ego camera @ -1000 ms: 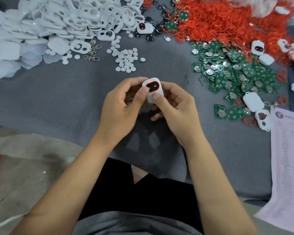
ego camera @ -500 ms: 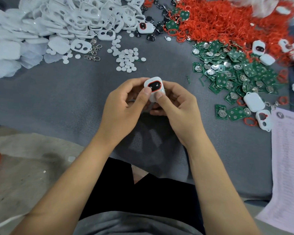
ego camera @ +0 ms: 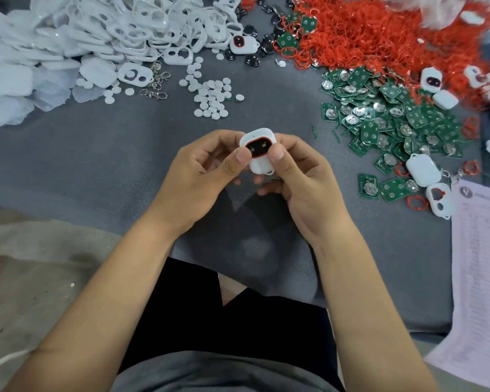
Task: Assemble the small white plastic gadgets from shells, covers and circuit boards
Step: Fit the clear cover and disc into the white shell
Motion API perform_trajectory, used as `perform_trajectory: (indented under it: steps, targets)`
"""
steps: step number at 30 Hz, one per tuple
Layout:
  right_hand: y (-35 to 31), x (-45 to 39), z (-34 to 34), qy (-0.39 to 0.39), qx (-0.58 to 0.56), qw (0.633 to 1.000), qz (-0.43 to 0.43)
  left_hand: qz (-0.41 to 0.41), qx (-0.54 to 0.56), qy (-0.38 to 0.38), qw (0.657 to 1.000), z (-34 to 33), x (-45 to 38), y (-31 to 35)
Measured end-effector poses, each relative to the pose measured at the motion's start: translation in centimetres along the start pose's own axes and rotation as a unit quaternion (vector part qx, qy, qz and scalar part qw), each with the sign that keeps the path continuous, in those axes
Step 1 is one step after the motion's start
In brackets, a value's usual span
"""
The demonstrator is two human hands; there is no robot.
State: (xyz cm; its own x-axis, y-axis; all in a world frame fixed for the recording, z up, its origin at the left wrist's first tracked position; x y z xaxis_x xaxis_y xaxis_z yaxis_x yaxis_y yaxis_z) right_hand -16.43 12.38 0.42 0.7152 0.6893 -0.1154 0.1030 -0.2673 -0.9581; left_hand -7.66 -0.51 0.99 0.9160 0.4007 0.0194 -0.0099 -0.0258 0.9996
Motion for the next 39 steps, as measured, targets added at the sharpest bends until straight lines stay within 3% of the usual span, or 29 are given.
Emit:
perform_trajectory:
  steps: [4, 13, 18, 23, 30, 39]
  targets:
    - [0.2, 0.2, -0.3, -0.015, -0.064, 0.998, -0.018, -0.013, 0.025, -0.014, 1.000, 0.1, 0.2, 0.0]
    - [0.6, -0.6, -0.1, 0.031, -0.027, 0.999, -0.024, -0.012, -0.014, 0.064, 0.998, 0.3, 0.0, -0.2]
    - [0.5, -0.1, 0.4, 0.044, -0.063, 0.997, -0.017, -0.006, -0.035, 0.052, 0.998, -0.6, -0.2, 0.0]
    - [-0.6, 1.5, 3.3, 0.110, -0.082, 0.991, 0.011, -0.001, -0.072, -0.004, 0.997, -3.4, -1.4, 0.6]
    - [-3.9, 5.2, 8.9, 0.228, -0.004, 0.973, 0.043, -0.009, -0.096, -0.066, 0.993, -10.6, -3.3, 1.8]
    - [-8.0, 11.2, 15.7, 0.394, 0.069, 0.910, 0.105, 0.015, -0.082, -0.221, 0.972, -21.0, -3.5, 1.9]
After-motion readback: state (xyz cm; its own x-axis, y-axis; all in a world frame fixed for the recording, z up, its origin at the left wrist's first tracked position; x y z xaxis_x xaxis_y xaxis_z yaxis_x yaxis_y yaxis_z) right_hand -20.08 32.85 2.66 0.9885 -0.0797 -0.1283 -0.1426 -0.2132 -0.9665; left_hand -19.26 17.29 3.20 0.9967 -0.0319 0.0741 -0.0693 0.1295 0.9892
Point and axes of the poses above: each hand's wrist, its own x-axis away from the middle knuckle, its own z-axis out of the back of the hand, y = z × x, the point moved 6 cm from there along -x, towards the middle knuckle, and after that the axes turned 9 degrees about z, right-handed, at the moved point
